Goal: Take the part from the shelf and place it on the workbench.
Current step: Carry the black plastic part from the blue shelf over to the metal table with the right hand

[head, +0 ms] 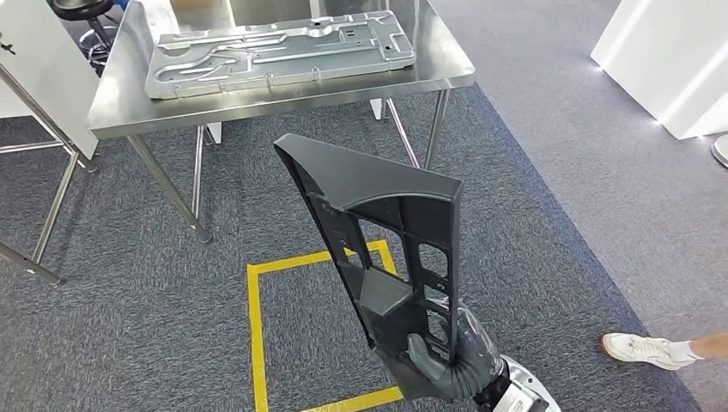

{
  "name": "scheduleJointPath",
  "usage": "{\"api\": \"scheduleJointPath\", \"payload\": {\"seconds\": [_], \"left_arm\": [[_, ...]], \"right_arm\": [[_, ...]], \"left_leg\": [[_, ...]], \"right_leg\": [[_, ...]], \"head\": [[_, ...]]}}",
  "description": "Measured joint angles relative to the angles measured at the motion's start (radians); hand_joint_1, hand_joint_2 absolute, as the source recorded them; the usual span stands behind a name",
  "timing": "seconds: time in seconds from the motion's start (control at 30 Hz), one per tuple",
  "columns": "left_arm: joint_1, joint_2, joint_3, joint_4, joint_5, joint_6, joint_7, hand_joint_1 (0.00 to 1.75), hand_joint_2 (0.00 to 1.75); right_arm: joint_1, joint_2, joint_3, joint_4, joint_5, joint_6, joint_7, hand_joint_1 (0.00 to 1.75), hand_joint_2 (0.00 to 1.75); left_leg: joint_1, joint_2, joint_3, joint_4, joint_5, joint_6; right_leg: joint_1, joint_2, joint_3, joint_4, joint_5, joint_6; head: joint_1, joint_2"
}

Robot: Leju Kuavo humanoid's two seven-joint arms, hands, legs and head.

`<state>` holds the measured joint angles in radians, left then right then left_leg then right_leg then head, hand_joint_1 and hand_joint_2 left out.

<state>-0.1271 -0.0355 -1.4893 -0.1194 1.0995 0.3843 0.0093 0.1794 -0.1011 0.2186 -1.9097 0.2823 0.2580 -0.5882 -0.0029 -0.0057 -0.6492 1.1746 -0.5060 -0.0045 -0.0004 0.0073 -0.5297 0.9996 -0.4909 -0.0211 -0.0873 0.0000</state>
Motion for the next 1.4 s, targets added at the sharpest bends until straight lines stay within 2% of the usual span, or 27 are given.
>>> {"api": "scheduleJointPath", "payload": {"seconds": [0.03,0.07,0.1,0.23,0.3,0.37,0.4,0.43,0.47,0.53,0.57,0.6,0.67,0.73,0.77,0.83,0.9,0.93,0.97,1.03,1.07,1.1,1.17,1.27,1.3,1.33,1.4], "left_arm": [[0.000,0.000,0.000,0.000,0.000,0.000,0.001,0.00,1.75],[0.000,0.000,0.000,0.000,0.000,0.000,0.001,0.00,1.75],[0.000,0.000,0.000,0.000,0.000,-0.001,0.001,0.00,1.75],[0.000,-0.002,0.000,0.000,0.002,-0.001,0.000,0.00,1.75],[-0.001,-0.003,0.000,0.000,0.002,-0.001,-0.001,0.00,1.75],[-0.001,-0.003,0.000,0.000,0.003,-0.001,-0.001,0.00,1.75],[-0.001,-0.003,0.000,0.000,0.004,-0.001,-0.002,0.00,1.75],[0.000,-0.003,0.000,0.000,0.005,-0.001,-0.002,0.00,1.75],[0.000,-0.003,0.000,0.000,0.006,-0.001,-0.002,0.00,1.75],[0.000,-0.004,0.000,0.000,0.008,-0.001,-0.004,0.00,1.75],[-0.001,-0.004,0.000,0.000,0.010,-0.001,-0.005,0.00,1.75],[-0.002,-0.004,0.000,0.000,0.011,-0.001,-0.006,0.00,1.75],[-0.003,-0.004,0.000,0.000,0.013,0.000,-0.008,0.00,1.75],[-0.004,-0.004,0.000,0.000,0.013,0.000,-0.008,0.00,1.75],[-0.004,-0.003,0.000,0.000,0.014,0.000,-0.008,0.00,1.75],[-0.006,-0.002,0.000,0.000,0.015,0.000,-0.008,0.00,1.75],[-0.006,-0.001,0.000,0.000,0.015,0.001,-0.007,0.00,1.75],[-0.005,-0.001,0.000,0.000,0.015,0.001,-0.006,0.00,1.75],[-0.003,0.000,0.000,0.000,0.015,0.001,-0.005,0.00,1.75],[-0.001,0.000,0.000,0.000,0.014,0.001,-0.004,0.00,1.75],[-0.001,0.000,0.000,0.000,0.014,0.001,-0.004,0.00,1.75],[-0.001,0.000,0.000,0.000,0.014,0.000,-0.004,0.00,1.75],[-0.001,0.000,0.000,0.000,0.015,0.000,-0.003,0.00,1.75],[-0.001,-0.003,0.000,0.000,0.015,0.000,-0.004,0.00,1.75],[-0.002,-0.004,0.000,0.000,0.016,0.000,-0.004,0.00,1.75],[-0.002,-0.004,0.000,0.000,0.016,0.000,-0.005,0.00,1.75],[-0.002,-0.004,0.000,0.000,0.019,0.000,-0.007,0.00,1.75]], "right_arm": [[0.000,0.000,0.000,0.000,0.000,-0.002,0.000,1.75,1.75],[-0.001,0.000,0.000,0.000,0.000,-0.003,0.000,1.75,1.75],[-0.001,0.000,0.000,0.000,0.000,-0.004,0.000,1.75,1.75],[-0.004,0.000,0.000,0.000,0.000,-0.004,0.000,1.75,1.75],[-0.007,0.000,0.000,0.000,0.000,-0.004,0.000,1.75,1.75],[-0.008,0.000,0.000,0.000,0.000,-0.004,0.000,1.75,1.75],[-0.008,0.000,0.000,0.000,0.000,-0.004,0.000,1.75,1.75],[-0.008,0.000,0.000,0.000,0.000,-0.004,0.000,1.75,1.75],[-0.010,0.000,0.000,0.000,0.001,-0.004,0.000,1.75,1.75],[-0.016,0.000,0.000,0.000,0.001,-0.004,0.000,1.75,1.75],[-0.020,0.000,0.000,0.000,0.001,-0.003,0.001,1.75,1.75],[-0.022,0.000,0.000,0.000,0.001,-0.003,0.001,1.75,1.75],[-0.023,0.000,0.000,-0.001,0.002,-0.002,0.002,1.75,1.75],[-0.022,0.001,0.000,-0.002,0.002,-0.002,0.002,1.75,1.75],[-0.023,0.001,0.000,-0.002,0.002,-0.002,0.002,1.75,1.75],[-0.023,0.001,0.000,-0.002,0.002,-0.002,0.002,1.75,1.75],[-0.021,0.002,0.000,-0.002,0.002,-0.002,0.002,1.75,1.75],[-0.021,0.002,0.000,-0.002,0.002,-0.001,0.002,1.75,1.75],[-0.020,0.002,0.000,-0.002,0.002,-0.001,0.002,1.75,1.75],[-0.020,0.002,0.000,-0.002,0.002,-0.001,0.002,1.75,1.75],[-0.020,0.002,0.000,-0.002,0.002,-0.001,0.002,1.75,1.75],[-0.020,0.003,0.000,-0.002,0.002,-0.001,0.002,1.75,1.75],[-0.020,0.003,0.000,-0.003,0.002,-0.001,0.002,1.75,1.75],[-0.022,0.003,0.000,-0.005,0.003,-0.002,0.002,1.75,1.75],[-0.022,0.003,0.000,-0.007,0.003,-0.002,0.001,1.75,1.75],[-0.022,0.003,0.000,-0.008,0.003,-0.002,0.001,1.75,1.75],[-0.020,0.003,0.000,-0.008,0.004,-0.002,0.001,1.75,1.75]], "left_leg": [[-0.001,0.000,0.025,-0.064,0.033,0.004],[-0.002,-0.001,0.045,-0.113,0.053,0.009],[-0.003,-0.001,0.055,-0.140,0.058,0.015],[0.001,-0.002,0.064,-0.155,0.047,0.037],[0.005,-0.001,0.075,-0.162,0.043,0.046],[0.005,0.000,0.082,-0.162,0.037,0.050],[0.005,0.000,0.086,-0.162,0.033,0.050],[0.005,-0.001,0.092,-0.162,0.028,0.049],[0.006,-0.002,0.099,-0.162,0.023,0.047],[0.006,-0.003,0.116,-0.162,0.011,0.041],[0.005,-0.003,0.121,-0.161,0.005,0.036],[0.003,-0.003,0.123,-0.162,0.000,0.030],[0.002,-0.002,0.125,-0.166,-0.006,0.019],[0.003,-0.001,0.129,-0.163,-0.013,0.008],[0.003,0.000,0.122,-0.141,-0.026,0.003],[0.004,-0.001,0.070,-0.032,-0.077,-0.003],[0.004,0.000,-0.008,0.103,-0.120,-0.004],[0.004,0.000,-0.031,0.131,-0.116,-0.003],[0.004,0.000,-0.034,0.119,-0.090,-0.001],[0.003,0.000,0.006,-0.005,0.000,0.007],[0.001,-0.001,0.032,-0.072,0.032,0.011],[0.000,-0.001,0.050,-0.117,0.049,0.016],[-0.004,-0.002,0.062,-0.143,0.046,0.024],[0.002,-0.002,0.073,-0.156,0.045,0.039],[0.005,-0.001,0.079,-0.161,0.044,0.044],[0.005,-0.001,0.084,-0.164,0.042,0.047],[0.005,0.000,0.090,-0.165,0.035,0.050]], "right_leg": [[0.002,0.001,0.007,0.002,-0.007,0.003],[0.003,0.002,0.009,0.004,-0.013,0.008],[0.004,0.003,0.009,0.006,-0.017,0.012],[0.005,0.002,0.005,0.019,-0.032,0.032],[0.001,-0.001,-0.036,0.103,-0.072,0.043],[-0.006,-0.002,-0.119,0.241,-0.120,0.051],[-0.010,-0.002,-0.154,0.289,-0.124,0.055],[-0.012,-0.002,-0.171,0.300,-0.107,0.057],[-0.015,-0.002,-0.168,0.271,-0.071,0.058],[-0.017,-0.005,-0.119,0.138,0.016,0.055],[-0.014,-0.007,-0.095,0.077,0.041,0.052],[-0.012,-0.007,-0.080,0.039,0.051,0.048],[-0.006,-0.006,-0.074,0.021,0.044,0.038],[-0.009,-0.003,-0.068,0.015,0.041,0.026],[-0.011,-0.004,-0.061,0.011,0.039,0.020],[-0.012,-0.007,-0.049,0.006,0.032,0.009],[-0.008,-0.008,-0.039,0.007,0.023,0.003],[-0.007,-0.007,-0.033,0.007,0.018,0.002],[-0.005,-0.005,-0.025,0.007,0.012,0.002],[-0.003,-0.002,-0.006,0.007,-0.001,0.005],[0.000,-0.001,0.002,0.008,-0.009,0.008],[0.001,0.000,0.006,0.009,-0.014,0.012],[0.002,0.002,0.008,0.009,-0.020,0.023],[0.001,0.000,0.005,0.026,-0.036,0.039],[0.000,-0.001,-0.012,0.061,-0.054,0.045],[-0.003,-0.002,-0.043,0.120,-0.079,0.051],[-0.008,-0.002,-0.129,0.257,-0.124,0.059]], "head": [[0.000,0.000],[0.000,0.000],[0.000,0.000],[0.000,0.000],[0.001,0.000],[0.000,0.000],[0.001,0.000],[0.001,0.000],[0.001,0.000],[0.001,0.000],[0.001,0.000],[0.001,0.000],[0.001,0.000],[0.001,0.000],[0.001,0.000],[0.001,0.000],[0.001,0.000],[0.001,0.000],[0.001,0.000],[0.001,0.000],[0.001,0.000],[0.001,0.000],[0.001,0.000],[0.001,0.000],[0.001,0.000],[0.001,0.000],[0.001,0.000]]}}
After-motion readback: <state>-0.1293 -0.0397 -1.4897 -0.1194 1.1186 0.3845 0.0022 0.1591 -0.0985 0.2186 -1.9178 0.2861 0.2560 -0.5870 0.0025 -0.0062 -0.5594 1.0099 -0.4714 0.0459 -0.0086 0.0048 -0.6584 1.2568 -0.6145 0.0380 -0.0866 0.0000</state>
